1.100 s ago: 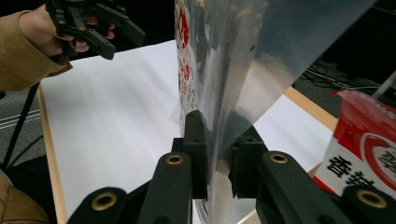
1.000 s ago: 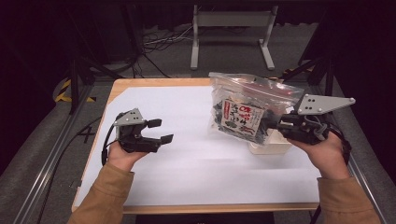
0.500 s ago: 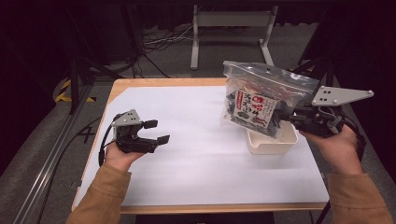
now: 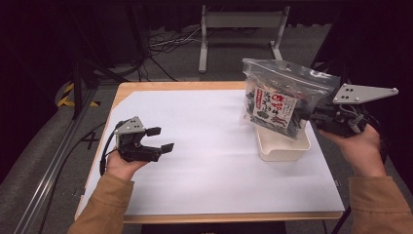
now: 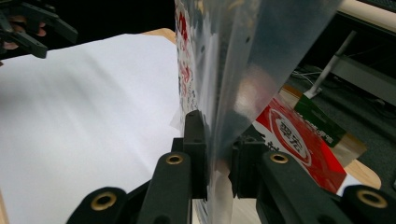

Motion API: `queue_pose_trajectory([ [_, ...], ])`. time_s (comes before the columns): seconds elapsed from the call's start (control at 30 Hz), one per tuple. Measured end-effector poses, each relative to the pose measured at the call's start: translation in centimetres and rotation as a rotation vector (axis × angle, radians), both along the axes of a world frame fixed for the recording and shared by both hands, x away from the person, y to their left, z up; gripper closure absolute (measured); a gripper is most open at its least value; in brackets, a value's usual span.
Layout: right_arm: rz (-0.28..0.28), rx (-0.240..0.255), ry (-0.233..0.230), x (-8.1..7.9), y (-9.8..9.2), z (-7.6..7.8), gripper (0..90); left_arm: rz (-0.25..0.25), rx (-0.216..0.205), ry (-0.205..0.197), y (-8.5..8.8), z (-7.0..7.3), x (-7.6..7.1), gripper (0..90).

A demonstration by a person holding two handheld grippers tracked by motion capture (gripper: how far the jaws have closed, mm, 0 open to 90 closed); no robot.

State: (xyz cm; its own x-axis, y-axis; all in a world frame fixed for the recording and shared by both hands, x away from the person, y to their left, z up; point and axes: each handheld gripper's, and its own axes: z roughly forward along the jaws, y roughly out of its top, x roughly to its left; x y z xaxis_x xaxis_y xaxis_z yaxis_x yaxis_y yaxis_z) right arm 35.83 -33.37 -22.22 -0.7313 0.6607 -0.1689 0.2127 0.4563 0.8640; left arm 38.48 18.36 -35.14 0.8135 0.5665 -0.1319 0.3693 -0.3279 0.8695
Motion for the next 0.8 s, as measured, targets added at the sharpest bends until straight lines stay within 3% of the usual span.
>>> queue_pose_trajectory([
  [0.8,-0.111,-0.011,0.054,1.8,-2.4,-2.6,78.6,0.009,0.006,-0.019,0.9,-0.3,-0.3,19.9],
])
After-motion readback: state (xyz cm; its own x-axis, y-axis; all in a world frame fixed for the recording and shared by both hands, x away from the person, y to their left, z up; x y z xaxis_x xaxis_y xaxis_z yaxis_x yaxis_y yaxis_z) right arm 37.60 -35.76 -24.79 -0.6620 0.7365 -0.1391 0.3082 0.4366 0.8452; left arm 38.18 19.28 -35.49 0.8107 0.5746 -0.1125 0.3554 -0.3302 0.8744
